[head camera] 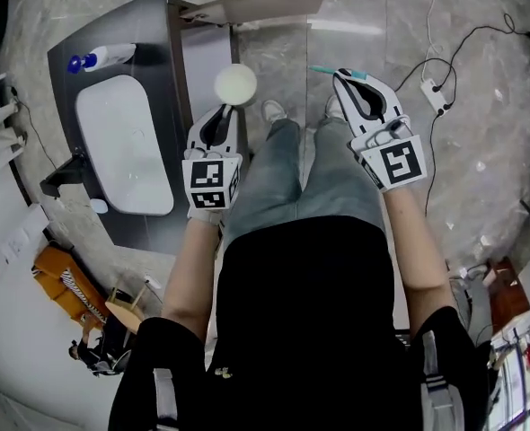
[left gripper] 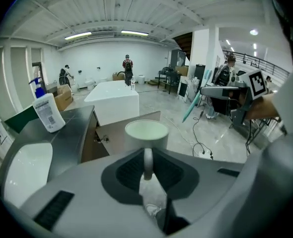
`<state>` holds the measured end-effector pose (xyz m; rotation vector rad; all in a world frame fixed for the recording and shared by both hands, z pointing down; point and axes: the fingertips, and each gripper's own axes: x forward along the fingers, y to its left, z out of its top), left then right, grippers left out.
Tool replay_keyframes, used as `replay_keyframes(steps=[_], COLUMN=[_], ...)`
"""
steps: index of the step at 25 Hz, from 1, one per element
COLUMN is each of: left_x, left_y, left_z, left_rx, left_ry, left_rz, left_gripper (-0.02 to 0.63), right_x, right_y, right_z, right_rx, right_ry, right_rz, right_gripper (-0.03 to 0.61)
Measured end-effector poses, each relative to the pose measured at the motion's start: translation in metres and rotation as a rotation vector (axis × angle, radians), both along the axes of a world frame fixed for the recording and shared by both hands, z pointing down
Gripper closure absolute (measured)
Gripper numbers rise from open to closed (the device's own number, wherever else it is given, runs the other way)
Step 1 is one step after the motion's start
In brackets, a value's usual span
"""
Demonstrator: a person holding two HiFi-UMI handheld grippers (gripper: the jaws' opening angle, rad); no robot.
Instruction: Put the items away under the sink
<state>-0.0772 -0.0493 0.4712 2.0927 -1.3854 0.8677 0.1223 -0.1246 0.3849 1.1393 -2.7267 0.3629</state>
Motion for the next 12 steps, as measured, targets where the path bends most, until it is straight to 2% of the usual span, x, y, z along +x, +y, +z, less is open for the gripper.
replay_keyframes(steps=[3,7,12], left_x=[-0.005,-0.018,-0.038], left_y=[-0.002,-0.003,0.000], left_z=[0.032,0.079,0.143], left_rx=[-0.009,-0.016,-0.025], left_ry=[0.021,0.085,0.073], left_rz=[-0.040,-0.183,-0.280], left_gripper=[0.551,0.551,0.551], right_x=[-0.010,-0.018,-0.030], right_y=[0.001,0.002,-0.006], right_z=[0.028,0.068,0.117], right_rx=[-0.014,-0.038,-0.067], right_ry=[0.003,0.017,0.015], right_rz=[-0.009,-0.009,0.007], right_gripper=[0.529,0.529,0.529])
